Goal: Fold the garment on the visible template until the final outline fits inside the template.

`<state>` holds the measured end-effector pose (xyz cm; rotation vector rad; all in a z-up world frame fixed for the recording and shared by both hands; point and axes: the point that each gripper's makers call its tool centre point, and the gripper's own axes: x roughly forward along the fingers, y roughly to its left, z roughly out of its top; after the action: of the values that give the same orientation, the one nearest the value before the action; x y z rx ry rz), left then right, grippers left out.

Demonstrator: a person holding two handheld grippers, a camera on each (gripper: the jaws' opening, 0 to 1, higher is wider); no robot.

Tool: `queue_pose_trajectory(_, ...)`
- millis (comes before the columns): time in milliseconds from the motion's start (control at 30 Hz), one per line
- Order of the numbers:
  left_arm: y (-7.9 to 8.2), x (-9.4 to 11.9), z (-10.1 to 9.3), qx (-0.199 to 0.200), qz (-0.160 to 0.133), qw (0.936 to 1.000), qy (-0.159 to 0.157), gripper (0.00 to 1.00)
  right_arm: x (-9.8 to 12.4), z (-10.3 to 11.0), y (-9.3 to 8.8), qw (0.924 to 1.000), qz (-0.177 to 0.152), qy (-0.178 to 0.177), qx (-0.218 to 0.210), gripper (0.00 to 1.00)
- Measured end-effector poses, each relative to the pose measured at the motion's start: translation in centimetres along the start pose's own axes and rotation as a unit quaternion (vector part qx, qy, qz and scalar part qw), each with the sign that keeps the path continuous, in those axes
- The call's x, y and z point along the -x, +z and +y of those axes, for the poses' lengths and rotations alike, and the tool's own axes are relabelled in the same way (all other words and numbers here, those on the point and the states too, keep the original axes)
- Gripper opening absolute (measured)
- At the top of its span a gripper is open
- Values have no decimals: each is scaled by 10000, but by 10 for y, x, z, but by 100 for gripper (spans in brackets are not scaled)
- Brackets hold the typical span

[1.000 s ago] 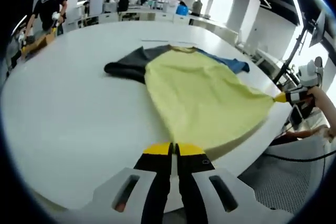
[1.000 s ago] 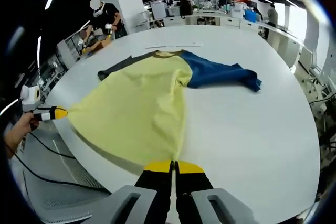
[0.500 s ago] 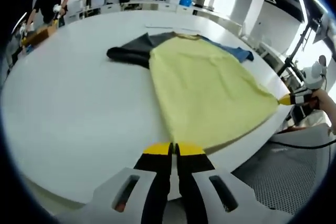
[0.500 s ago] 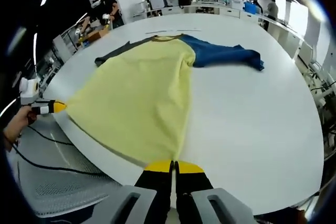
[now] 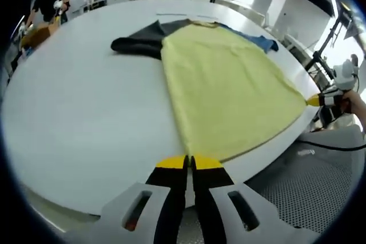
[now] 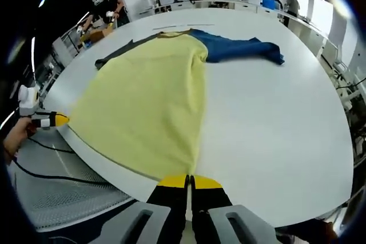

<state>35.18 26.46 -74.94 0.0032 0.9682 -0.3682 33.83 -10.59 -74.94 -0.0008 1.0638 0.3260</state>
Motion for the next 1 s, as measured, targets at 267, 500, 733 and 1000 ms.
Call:
queue_pose_trajectory(267,0,-1,0,-90,-29,9999,76,0,-1,1,0,9999,-47,79,133,0)
queue_pose_trajectory(500,7,2,-2,-252,-143,9995,87,8,2,1,7,9996,-276,112,19,0)
queue_pose_trajectory(733,27,6,-6,-398,-610,9973,-35,32,10,-7,27,9968,-784,24,-123,25)
queue_pose_trajectory(1000,38,7,-6,-429,-817,9957,-50,50,18,-9,51,9895,-1360,175,-450,43)
